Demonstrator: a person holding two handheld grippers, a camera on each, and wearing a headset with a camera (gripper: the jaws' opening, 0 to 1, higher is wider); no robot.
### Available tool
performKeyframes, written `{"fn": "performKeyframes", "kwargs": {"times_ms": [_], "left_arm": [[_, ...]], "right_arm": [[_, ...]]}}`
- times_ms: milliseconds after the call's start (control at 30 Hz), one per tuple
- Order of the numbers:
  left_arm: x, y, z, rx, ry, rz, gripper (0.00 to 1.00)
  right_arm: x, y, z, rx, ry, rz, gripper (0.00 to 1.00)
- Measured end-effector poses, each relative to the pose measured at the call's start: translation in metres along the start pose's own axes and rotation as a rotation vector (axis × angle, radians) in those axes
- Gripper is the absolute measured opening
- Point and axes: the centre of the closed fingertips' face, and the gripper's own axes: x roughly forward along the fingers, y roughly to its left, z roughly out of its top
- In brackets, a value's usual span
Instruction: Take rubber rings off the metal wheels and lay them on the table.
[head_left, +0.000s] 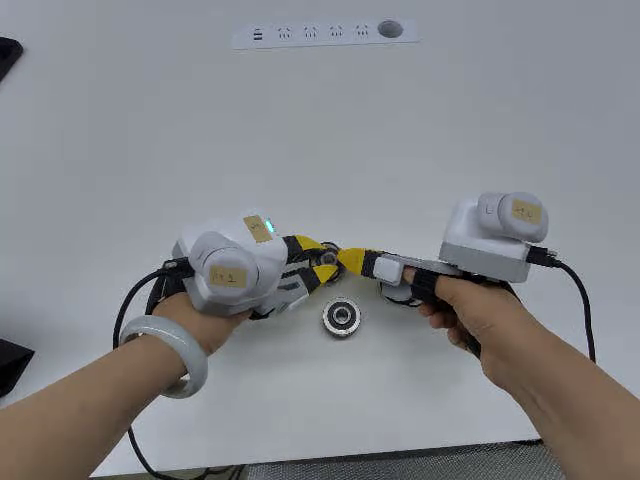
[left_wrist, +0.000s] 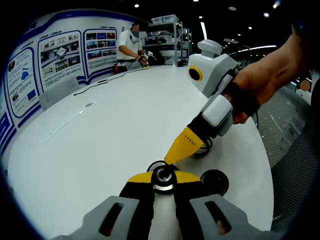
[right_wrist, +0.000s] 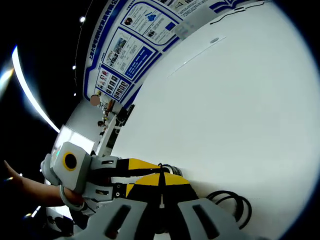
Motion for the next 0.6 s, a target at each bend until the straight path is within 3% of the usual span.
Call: {"fn": "performKeyframes", "kwargs": {"times_ms": [67, 367, 600], "left_arm": [[-0.001, 0.001, 0.002, 0.001, -0.011, 0.005, 0.21], [-0.007, 0.004, 0.003, 0.003, -0.038, 0.019, 0.28], [-0.011, 0.006, -0.004, -0.016, -0.036, 0.022, 0.35]], "right_arm": [[0.0, -0.001, 0.0, -0.001, 0.001, -0.004, 0.02], [0.0, -0.003, -0.001, 0.003, 0.001, -0.01, 0.02], [0.0, -0.003, -0.002, 0.005, 0.001, -0.006, 0.02]]}}
